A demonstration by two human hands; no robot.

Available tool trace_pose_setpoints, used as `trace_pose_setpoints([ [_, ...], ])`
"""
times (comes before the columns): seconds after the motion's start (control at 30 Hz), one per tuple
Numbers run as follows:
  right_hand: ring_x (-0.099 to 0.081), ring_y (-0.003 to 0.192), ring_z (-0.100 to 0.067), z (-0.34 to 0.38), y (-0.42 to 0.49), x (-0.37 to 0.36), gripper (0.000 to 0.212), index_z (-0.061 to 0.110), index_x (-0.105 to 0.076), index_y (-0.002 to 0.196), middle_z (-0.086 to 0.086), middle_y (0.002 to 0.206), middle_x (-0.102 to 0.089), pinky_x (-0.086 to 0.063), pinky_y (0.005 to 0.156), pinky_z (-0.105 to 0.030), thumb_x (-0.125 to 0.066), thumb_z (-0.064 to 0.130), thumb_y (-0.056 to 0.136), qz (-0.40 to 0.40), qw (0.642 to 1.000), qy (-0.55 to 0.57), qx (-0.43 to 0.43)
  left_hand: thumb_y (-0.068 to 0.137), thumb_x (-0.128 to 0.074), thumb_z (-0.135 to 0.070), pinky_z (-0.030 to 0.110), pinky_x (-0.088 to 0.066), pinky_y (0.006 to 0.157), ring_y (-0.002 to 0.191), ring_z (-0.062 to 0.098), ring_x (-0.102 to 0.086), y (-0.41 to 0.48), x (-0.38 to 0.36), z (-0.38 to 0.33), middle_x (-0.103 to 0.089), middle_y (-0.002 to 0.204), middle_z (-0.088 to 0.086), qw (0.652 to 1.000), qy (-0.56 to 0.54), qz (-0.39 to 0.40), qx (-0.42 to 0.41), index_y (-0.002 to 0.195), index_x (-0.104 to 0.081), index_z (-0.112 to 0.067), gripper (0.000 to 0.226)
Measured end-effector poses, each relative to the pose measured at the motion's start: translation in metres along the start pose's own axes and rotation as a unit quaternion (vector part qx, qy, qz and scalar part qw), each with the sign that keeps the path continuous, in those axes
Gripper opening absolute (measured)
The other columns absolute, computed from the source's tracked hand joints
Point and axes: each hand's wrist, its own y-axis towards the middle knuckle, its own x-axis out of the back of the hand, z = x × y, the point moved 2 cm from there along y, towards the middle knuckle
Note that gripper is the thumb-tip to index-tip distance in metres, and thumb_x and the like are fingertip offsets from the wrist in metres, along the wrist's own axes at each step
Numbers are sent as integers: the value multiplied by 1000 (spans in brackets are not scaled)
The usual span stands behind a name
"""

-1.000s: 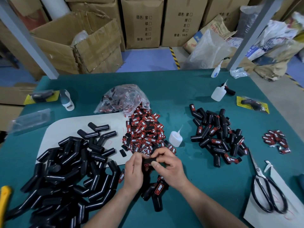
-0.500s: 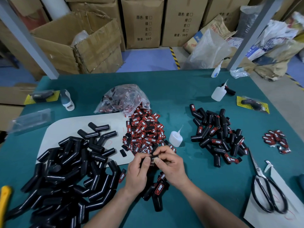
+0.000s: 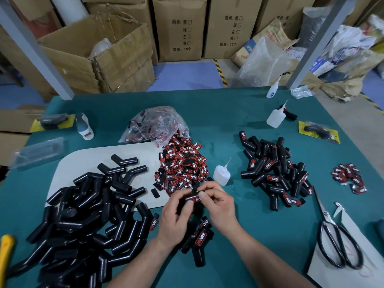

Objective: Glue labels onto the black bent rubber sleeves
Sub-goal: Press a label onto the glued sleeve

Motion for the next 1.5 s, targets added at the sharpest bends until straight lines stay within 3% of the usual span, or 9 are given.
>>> trace_pose_setpoints([
  [0.1,-63,87,-14,-1,3,3,23,16,-69,67,-4,95,-67,-49,76,-28,-67,26,87,-20,1000,14,-20,96,-64,-23,27,-47,104,119,20,-63,1,-3,-1,-66,123,-2,997,39,-6,-60,114,-69,-13,21],
  [0.3,-62,78,-11,1,1,1,21,17,-70,64,-4,92,-69,-48,70,-21,-70,24,85,-35,999,28,-11,94,-66,-24,20,-48,100,112,12,-67,4,-2,0,-69,116,-11,996,48,-38,-57,105,-73,-15,16],
  [0.47,-66,64,-19,3,-1,1,20,5,-74,88,-13,100,-73,-53,64,-23,-67,25,88,-40,994,101,-24,95,-63,-27,17,-47,96,111,12,-67,6,1,0,-69,114,-17,997,18,-70,-20,109,-67,-43,21],
  [0.57,-68,74,-20,1,-1,1,21,-5,-69,88,-14,105,-71,-55,70,-26,-70,16,87,-24,994,106,-24,95,-62,-29,26,-54,91,107,15,-68,6,3,1,-68,113,-16,997,4,-75,-13,109,-66,-48,23],
  [0.7,-65,96,-17,-6,0,-1,9,1,-73,81,-6,101,-68,-52,87,-30,-73,-8,81,14,997,69,-24,94,-62,-28,30,-54,93,109,18,-67,6,2,-1,-67,114,-15,998,5,-63,-24,109,-65,-45,23],
  [0.93,-64,100,-17,1,1,0,12,22,-74,74,-2,102,-68,-50,88,-26,-74,14,83,32,999,42,-3,96,-58,-22,18,-47,96,110,15,-65,5,0,-2,-66,112,-14,998,12,-37,-40,107,-67,-26,15],
  [1.2,-64,98,-17,-2,0,0,23,22,-75,78,1,102,-68,-52,85,-27,-67,2,86,29,999,22,17,95,-59,-21,19,-48,95,108,13,-66,6,1,-1,-66,111,-17,998,13,-41,-43,105,-67,-24,14],
  [1.37,-65,94,-12,-4,-1,0,21,10,-71,69,0,101,-70,-52,80,-26,-66,22,85,17,1000,9,-21,94,-62,-17,21,-49,97,110,12,-65,4,0,-2,-66,114,-10,994,48,-38,-88,104,-70,-13,14],
  [1.5,-63,89,-8,-7,2,-2,21,15,-68,59,3,95,-71,-48,76,-20,-67,21,79,0,997,40,-60,93,-64,-18,21,-47,100,112,8,-64,4,-2,-6,-64,115,-12,992,58,-36,-108,108,-67,-23,17],
])
